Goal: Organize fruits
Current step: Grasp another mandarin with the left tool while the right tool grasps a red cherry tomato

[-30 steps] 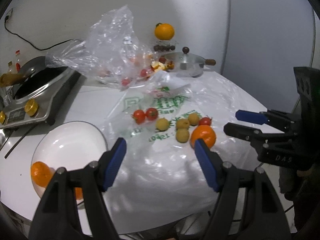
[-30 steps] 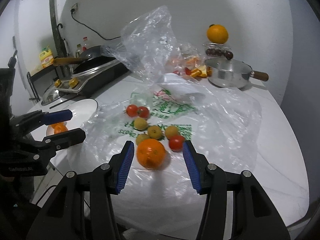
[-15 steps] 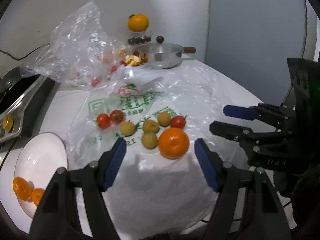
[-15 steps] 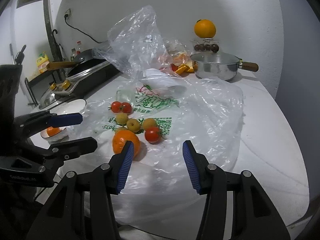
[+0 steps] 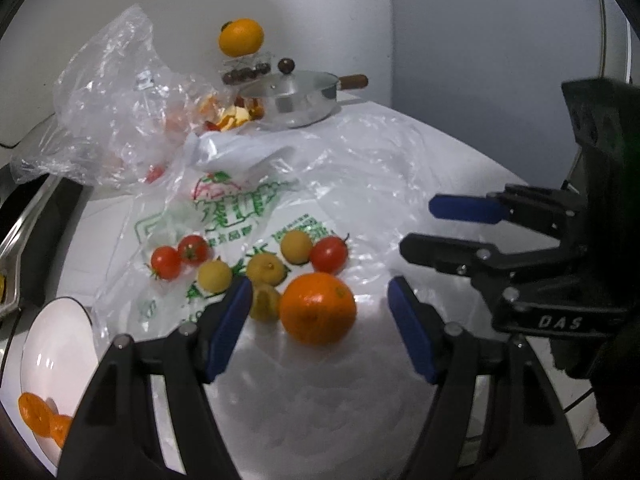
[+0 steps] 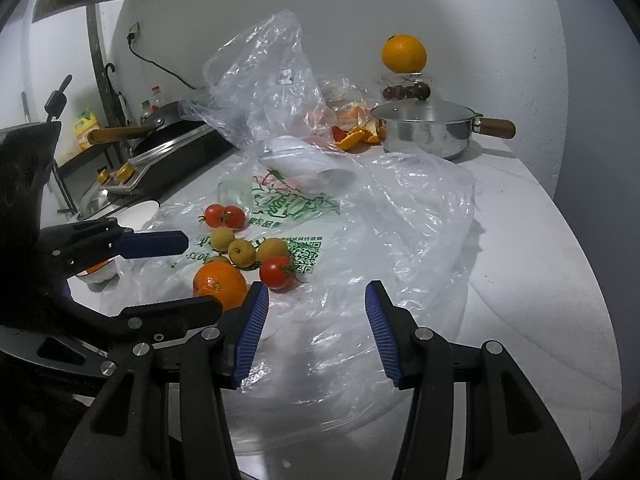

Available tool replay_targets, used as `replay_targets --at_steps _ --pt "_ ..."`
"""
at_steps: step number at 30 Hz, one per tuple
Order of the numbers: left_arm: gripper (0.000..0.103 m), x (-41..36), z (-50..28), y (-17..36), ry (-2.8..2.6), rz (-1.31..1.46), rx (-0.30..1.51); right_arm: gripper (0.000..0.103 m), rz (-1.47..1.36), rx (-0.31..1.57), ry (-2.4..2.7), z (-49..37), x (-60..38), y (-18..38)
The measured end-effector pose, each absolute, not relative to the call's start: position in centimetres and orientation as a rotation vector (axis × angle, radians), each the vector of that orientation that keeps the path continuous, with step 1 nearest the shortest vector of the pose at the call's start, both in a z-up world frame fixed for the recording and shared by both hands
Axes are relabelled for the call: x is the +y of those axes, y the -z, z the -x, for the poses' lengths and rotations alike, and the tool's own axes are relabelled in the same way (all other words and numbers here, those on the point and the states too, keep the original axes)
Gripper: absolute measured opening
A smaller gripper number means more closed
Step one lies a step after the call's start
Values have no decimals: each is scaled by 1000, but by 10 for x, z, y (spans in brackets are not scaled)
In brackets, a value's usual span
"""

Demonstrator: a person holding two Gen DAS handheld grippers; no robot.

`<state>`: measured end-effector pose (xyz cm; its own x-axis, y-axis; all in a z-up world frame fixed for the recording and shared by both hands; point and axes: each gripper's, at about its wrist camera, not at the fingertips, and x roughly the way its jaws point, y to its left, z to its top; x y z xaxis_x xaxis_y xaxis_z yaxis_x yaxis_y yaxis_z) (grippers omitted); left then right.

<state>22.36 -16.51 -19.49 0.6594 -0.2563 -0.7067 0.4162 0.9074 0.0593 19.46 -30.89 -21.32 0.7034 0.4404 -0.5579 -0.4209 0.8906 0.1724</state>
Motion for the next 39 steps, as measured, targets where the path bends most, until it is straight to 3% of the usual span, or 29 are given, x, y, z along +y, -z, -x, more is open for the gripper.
replay_targets --at_steps 1,5,20,22,25,39 --pt "61 -166 -226 197 388 -232 772 53 -32 628 -483 -195 -309 213" --pt "52 -169 -233 202 402 -230 795 53 -23 624 -495 -201 -309 211" --pt "51 -172 -236 210 451 -284 784 53 1 608 -504 -208 -296 201" --pt "45 -171 -236 210 449 -296 776 53 3 615 -501 -209 -294 202" --pt "44 -167 -235 208 464 -288 776 53 7 625 -497 -211 -291 203" --pt "44 -137 -220 180 477 -203 710 53 25 712 -506 -234 -266 210"
